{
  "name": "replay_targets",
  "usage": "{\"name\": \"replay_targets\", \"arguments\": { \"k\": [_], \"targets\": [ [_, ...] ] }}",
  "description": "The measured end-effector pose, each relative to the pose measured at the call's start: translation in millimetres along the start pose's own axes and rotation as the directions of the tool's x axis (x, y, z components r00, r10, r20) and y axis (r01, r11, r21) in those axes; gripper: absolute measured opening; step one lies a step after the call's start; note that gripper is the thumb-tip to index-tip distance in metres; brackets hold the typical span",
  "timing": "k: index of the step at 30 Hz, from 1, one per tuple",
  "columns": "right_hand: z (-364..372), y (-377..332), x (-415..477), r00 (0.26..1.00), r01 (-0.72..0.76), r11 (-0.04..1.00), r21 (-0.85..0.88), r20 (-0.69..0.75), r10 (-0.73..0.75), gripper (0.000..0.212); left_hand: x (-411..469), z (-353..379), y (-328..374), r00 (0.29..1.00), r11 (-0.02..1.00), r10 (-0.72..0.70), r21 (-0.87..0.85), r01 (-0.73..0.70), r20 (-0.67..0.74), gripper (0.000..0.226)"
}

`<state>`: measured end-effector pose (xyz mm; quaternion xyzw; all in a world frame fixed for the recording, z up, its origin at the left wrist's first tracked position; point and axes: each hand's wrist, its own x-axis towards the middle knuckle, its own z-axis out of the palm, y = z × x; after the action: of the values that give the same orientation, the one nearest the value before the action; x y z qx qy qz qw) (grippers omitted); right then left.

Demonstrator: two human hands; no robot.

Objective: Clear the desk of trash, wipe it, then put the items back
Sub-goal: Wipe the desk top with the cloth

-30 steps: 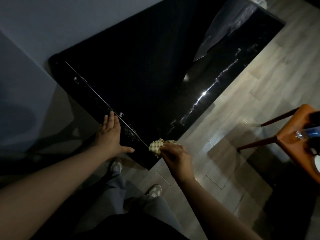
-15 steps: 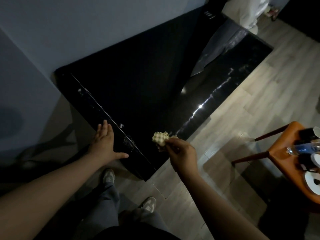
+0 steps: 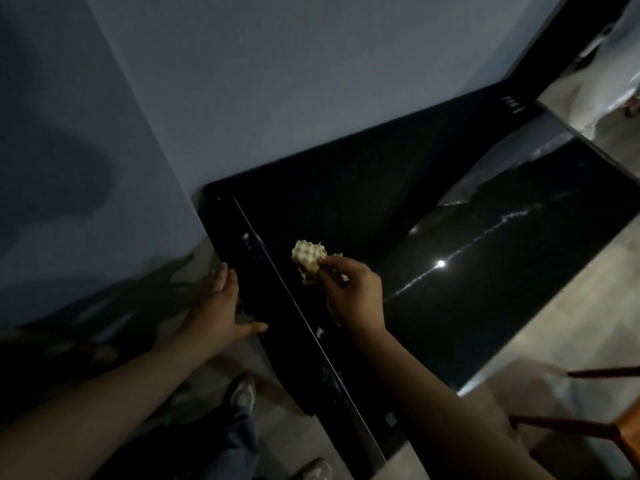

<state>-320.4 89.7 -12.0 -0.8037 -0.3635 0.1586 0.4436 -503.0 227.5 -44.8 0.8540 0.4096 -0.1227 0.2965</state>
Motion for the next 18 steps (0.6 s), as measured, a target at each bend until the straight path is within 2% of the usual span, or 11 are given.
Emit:
{"name": "replay_targets", "arguments": {
  "k": [4,6,14,18],
  "targets": [
    [40.4,-19.0,59.5,0.995,-0.061,0.992,0.112,0.087,0.051,0.019,32.0,-22.5,-14.3,0.998,0.999,0.023,-0.048,-0.026,-0.055,0.113],
    [59.4,-26.6,86.1,0.995,-0.061,0.99,0.125,0.086,0.05,0.02,48.5,-30.5,-20.5,0.995,0.999,0.036,-0.014,-0.037,-0.095,0.114],
    [123.6,-44.3,169.0,0.986,-0.072,0.994,0.084,0.158,0.058,0.025,93.7,-39.7,-41.4,0.996,0.997,0.044,-0.055,-0.048,-0.076,0.115],
    [156.4,-43.9,198.8,0.98,-0.024,0.999,0.038,0.198,0.016,0.025,105.9,-38.2,-49.4,0.996,0.996,0.068,-0.048,-0.07,-0.057,0.121]
  ]
}}
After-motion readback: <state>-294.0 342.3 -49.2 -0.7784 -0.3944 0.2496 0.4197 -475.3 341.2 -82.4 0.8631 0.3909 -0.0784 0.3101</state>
